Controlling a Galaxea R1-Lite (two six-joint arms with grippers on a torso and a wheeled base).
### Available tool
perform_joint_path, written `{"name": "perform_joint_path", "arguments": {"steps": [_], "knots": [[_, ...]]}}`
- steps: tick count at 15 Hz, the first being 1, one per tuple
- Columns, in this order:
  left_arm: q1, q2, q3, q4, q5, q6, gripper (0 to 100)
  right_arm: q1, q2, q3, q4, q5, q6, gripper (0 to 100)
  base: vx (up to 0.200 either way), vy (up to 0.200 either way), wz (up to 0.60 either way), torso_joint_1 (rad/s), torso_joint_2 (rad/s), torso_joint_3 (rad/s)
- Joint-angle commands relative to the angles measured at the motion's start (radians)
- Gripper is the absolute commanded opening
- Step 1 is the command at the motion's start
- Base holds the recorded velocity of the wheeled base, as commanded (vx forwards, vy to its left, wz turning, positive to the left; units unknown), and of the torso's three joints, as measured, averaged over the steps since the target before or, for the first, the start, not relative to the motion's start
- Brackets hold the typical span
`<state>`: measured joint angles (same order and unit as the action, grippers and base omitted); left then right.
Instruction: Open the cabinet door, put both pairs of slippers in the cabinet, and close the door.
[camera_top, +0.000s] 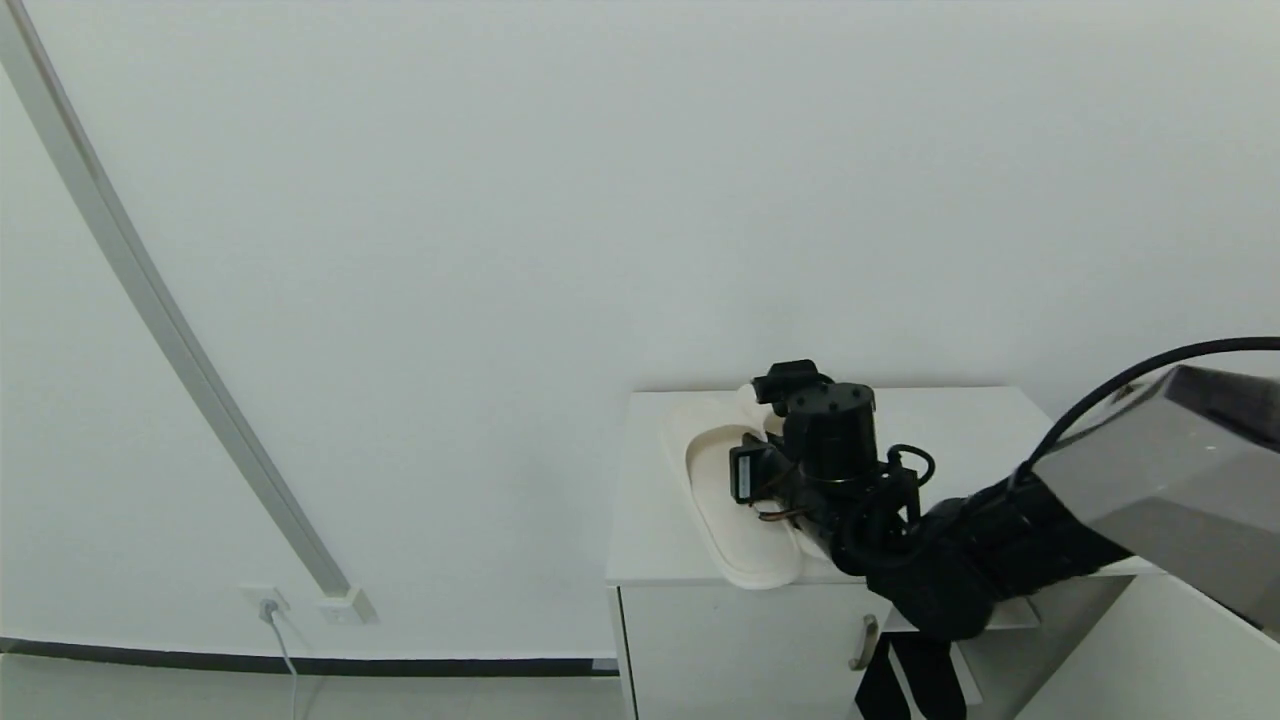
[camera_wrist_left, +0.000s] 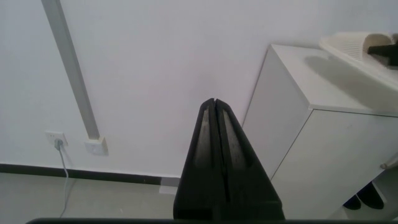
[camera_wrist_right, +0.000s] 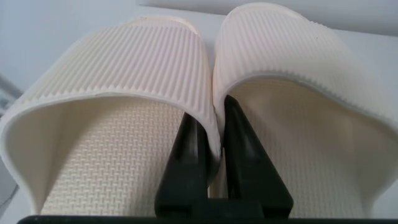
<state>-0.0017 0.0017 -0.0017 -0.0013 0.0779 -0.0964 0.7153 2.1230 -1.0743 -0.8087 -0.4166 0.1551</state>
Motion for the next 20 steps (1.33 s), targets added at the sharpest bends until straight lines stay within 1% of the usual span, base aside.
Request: {"name": "perform_joint_path", "arguments": {"steps": [1, 3, 5, 12, 14, 19, 20], "knots": [[0.000, 0.001, 0.000, 0.000, 0.000, 0.000, 0, 0.003, -0.192, 0.169, -0.001, 0.094, -0.005, 0, 0.000, 0.000, 0.00, 0.000, 0.00, 0.000], [0.000, 0.001, 0.000, 0.000, 0.000, 0.000, 0, 0.001, -0.324, 0.329, -0.010, 0.239, -0.028, 0, 0.000, 0.000, 0.00, 0.000, 0.00, 0.000], [0.000, 0.001, 0.000, 0.000, 0.000, 0.001, 0, 0.001, -0.419, 0.430, -0.017, 0.368, -0.046, 0, 0.000, 0.000, 0.00, 0.000, 0.00, 0.000], [0.000, 0.001, 0.000, 0.000, -0.001, -0.003, 0, 0.009, -0.377, 0.451, -0.021, 0.371, -0.052, 0, 0.000, 0.000, 0.00, 0.000, 0.00, 0.000], [0.000, 0.001, -0.001, 0.000, -0.001, -0.002, 0, 0.016, -0.376, 0.451, -0.021, 0.344, -0.054, 0, 0.000, 0.000, 0.00, 0.000, 0.00, 0.000], [0.000, 0.001, 0.000, 0.000, -0.001, -0.003, 0, 0.032, -0.360, 0.451, -0.021, 0.343, -0.052, 0, 0.000, 0.000, 0.00, 0.000, 0.00, 0.000], [0.000, 0.001, 0.000, 0.000, -0.001, -0.003, 0, 0.033, -0.354, 0.451, -0.021, 0.343, -0.052, 0, -0.200, 0.000, 0.00, 0.002, 0.00, 0.002]]}}
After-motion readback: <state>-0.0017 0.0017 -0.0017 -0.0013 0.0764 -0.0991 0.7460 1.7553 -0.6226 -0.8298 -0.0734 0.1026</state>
